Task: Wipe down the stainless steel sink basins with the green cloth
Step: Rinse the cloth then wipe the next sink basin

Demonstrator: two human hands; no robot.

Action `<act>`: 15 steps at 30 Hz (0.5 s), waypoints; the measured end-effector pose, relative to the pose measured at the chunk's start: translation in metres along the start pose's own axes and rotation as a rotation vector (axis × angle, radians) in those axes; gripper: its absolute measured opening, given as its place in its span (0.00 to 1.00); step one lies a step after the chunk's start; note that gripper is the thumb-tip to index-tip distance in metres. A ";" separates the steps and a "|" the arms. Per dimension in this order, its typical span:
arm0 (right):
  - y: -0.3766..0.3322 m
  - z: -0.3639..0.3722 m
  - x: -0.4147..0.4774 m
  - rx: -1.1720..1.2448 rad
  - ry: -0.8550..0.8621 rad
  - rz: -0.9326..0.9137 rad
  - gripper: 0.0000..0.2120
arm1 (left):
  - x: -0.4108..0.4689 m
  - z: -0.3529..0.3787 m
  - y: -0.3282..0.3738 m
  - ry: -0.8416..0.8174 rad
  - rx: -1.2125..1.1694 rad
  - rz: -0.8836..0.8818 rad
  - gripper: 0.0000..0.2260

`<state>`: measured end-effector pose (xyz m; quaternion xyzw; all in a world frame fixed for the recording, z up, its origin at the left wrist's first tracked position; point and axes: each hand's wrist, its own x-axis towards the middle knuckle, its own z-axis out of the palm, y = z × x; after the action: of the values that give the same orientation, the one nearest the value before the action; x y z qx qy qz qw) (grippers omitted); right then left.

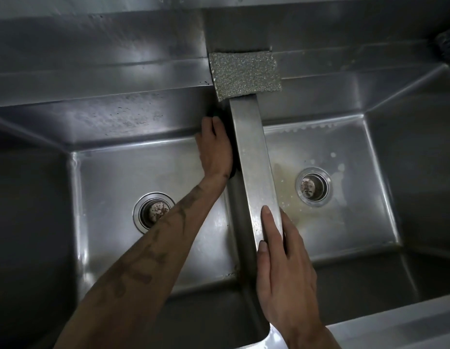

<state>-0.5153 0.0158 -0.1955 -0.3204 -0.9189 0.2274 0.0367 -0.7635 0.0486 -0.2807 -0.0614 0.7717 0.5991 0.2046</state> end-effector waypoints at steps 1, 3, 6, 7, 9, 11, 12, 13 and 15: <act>0.000 0.000 0.000 -0.004 0.000 0.002 0.26 | -0.005 -0.001 0.003 0.005 -0.022 0.037 0.11; -0.001 -0.001 0.000 -0.004 0.000 -0.001 0.26 | -0.008 -0.003 0.003 0.018 -0.045 0.079 0.11; 0.000 -0.001 0.000 -0.013 -0.002 0.000 0.26 | 0.006 0.005 -0.004 0.006 -0.008 0.015 0.13; 0.000 -0.001 0.000 -0.017 -0.003 0.001 0.26 | 0.011 0.006 -0.006 0.001 0.010 -0.032 0.14; 0.000 -0.001 -0.001 -0.018 -0.004 0.005 0.27 | 0.015 0.006 -0.007 0.001 0.040 -0.077 0.15; -0.001 -0.001 -0.001 -0.011 -0.005 0.008 0.27 | 0.006 0.003 -0.001 0.002 0.042 -0.017 0.15; -0.001 -0.001 -0.001 -0.008 -0.008 0.007 0.27 | -0.002 -0.001 0.003 0.010 0.004 0.052 0.14; -0.001 -0.001 -0.001 -0.010 -0.010 0.006 0.26 | -0.010 -0.004 0.008 0.017 -0.047 0.121 0.12; -0.001 -0.001 0.000 -0.026 -0.012 0.010 0.27 | -0.019 -0.008 0.012 0.019 -0.123 0.203 0.10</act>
<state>-0.5158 0.0158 -0.1947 -0.3239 -0.9203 0.2176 0.0260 -0.7528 0.0418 -0.2609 -0.0010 0.7377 0.6621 0.1315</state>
